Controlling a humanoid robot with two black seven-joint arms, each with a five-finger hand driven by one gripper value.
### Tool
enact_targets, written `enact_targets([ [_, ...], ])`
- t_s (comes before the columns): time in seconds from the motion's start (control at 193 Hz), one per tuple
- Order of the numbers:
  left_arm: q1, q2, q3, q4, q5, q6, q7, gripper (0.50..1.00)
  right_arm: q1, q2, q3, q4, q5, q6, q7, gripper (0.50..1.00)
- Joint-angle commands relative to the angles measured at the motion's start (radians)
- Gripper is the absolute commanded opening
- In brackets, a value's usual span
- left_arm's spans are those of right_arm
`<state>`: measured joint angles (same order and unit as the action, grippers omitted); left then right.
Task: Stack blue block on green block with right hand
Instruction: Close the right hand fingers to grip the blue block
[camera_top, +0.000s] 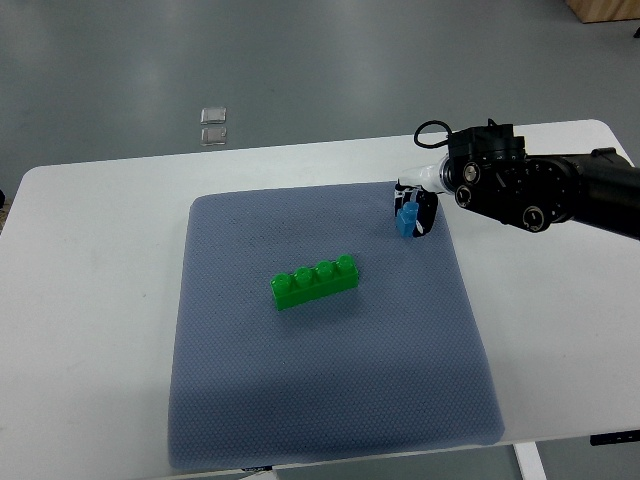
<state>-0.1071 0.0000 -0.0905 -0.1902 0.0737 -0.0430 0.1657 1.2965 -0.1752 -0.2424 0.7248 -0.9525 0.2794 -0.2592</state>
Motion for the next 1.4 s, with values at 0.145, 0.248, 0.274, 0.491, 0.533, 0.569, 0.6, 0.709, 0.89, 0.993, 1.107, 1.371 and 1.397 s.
enact_targets([
  [0.145, 0.000, 0.000, 0.000, 0.000, 0.000, 0.000, 0.000, 1.000, 0.001, 0.000, 0.005, 0.001, 0.000, -0.003, 0.001, 0.735],
  [0.248, 0.000, 0.000, 0.000, 0.000, 0.000, 0.000, 0.000, 1.000, 0.001, -0.001, 0.005, 0.002, 0.000, -0.002, 0.002, 0.735],
  [0.274, 0.000, 0.000, 0.000, 0.000, 0.000, 0.000, 0.000, 1.000, 0.001, -0.003, 0.005, 0.002, 0.000, 0.000, 0.000, 0.735],
  [0.491, 0.000, 0.000, 0.000, 0.000, 0.000, 0.000, 0.000, 1.000, 0.001, -0.006, 0.006, 0.008, 0.001, 0.000, 0.002, 0.738],
  [0.533, 0.000, 0.000, 0.000, 0.000, 0.000, 0.000, 0.000, 1.000, 0.001, -0.007, 0.006, 0.008, 0.001, -0.002, 0.002, 0.738],
  [0.569, 0.000, 0.000, 0.000, 0.000, 0.000, 0.000, 0.000, 1.000, 0.001, -0.009, 0.006, 0.010, 0.001, -0.002, 0.002, 0.738],
  [0.6, 0.000, 0.000, 0.000, -0.002, 0.000, 0.000, 0.000, 1.000, 0.001, -0.009, 0.006, 0.010, 0.001, -0.002, 0.002, 0.738],
  [0.709, 0.000, 0.000, 0.000, -0.002, 0.000, 0.000, 0.000, 1.000, 0.003, -0.009, 0.006, 0.012, 0.001, -0.002, 0.002, 0.733],
  [0.89, 0.000, 0.000, 0.000, 0.000, 0.000, 0.000, 0.000, 1.000, 0.003, -0.010, 0.008, 0.016, 0.008, -0.003, 0.003, 0.684],
  [0.993, 0.000, 0.000, 0.000, 0.000, 0.000, 0.000, 0.000, 1.000, 0.003, -0.010, 0.023, 0.024, 0.004, -0.003, 0.005, 0.684],
  [1.107, 0.000, 0.000, 0.000, 0.000, 0.000, 0.000, 0.000, 1.000, 0.003, -0.009, 0.026, 0.024, 0.001, -0.002, 0.008, 0.637],
  [1.371, 0.000, 0.000, 0.000, 0.000, 0.000, 0.000, 0.000, 1.000, 0.001, -0.010, 0.026, 0.024, 0.000, -0.003, 0.011, 0.605],
  [1.397, 0.000, 0.000, 0.000, 0.000, 0.000, 0.000, 0.000, 1.000, 0.001, -0.010, 0.026, 0.024, 0.000, -0.003, 0.012, 0.603],
])
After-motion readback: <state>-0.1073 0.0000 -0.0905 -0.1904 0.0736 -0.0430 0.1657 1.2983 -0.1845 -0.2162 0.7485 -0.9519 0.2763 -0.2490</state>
